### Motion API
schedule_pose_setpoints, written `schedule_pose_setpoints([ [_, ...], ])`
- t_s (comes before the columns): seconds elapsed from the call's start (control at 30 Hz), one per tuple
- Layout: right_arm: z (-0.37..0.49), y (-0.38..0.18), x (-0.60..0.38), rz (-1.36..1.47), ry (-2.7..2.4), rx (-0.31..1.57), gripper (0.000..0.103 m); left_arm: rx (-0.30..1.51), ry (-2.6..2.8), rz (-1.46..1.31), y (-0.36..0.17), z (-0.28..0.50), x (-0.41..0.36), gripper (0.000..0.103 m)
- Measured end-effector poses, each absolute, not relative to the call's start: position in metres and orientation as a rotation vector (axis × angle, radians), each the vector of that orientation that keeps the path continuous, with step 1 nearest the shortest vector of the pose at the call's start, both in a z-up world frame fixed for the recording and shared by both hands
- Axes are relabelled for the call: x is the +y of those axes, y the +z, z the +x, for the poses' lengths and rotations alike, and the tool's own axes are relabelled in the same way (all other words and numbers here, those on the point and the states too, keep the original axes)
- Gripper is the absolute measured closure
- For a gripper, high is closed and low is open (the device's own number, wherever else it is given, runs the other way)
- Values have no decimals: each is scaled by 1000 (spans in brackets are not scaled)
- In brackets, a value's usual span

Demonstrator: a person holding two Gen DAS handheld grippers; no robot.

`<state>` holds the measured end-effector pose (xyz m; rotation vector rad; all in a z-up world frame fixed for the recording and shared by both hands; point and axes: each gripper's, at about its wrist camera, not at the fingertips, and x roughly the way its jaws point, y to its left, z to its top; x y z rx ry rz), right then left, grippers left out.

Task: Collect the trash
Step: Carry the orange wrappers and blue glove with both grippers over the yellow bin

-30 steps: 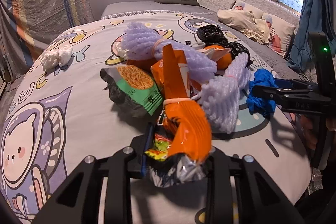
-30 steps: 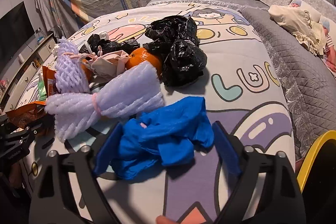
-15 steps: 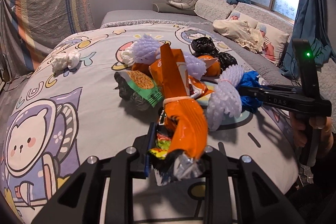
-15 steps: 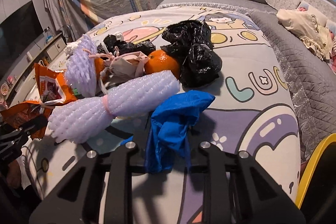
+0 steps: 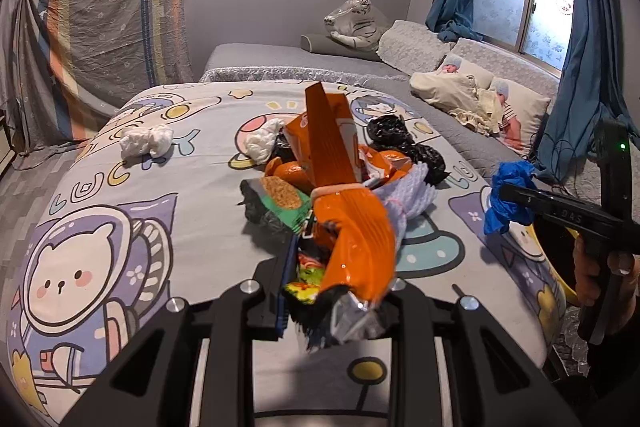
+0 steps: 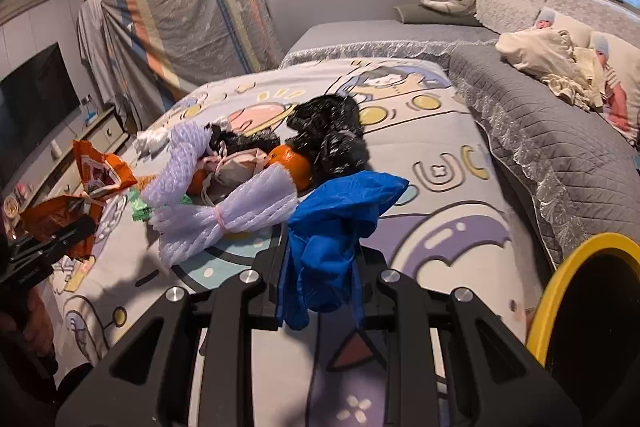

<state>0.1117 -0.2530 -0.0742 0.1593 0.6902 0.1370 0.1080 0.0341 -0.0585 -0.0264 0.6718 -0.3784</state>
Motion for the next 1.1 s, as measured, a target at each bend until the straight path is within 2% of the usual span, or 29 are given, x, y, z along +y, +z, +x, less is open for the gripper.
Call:
schedule_pose_setpoints([
  [0.33, 85, -53, -279, 203, 88, 611, 80, 649, -429, -7, -46, 116, 0, 80],
  [1.1, 44, -31, -363, 224, -154, 525, 80, 653, -636, 92, -27, 142, -135, 80],
])
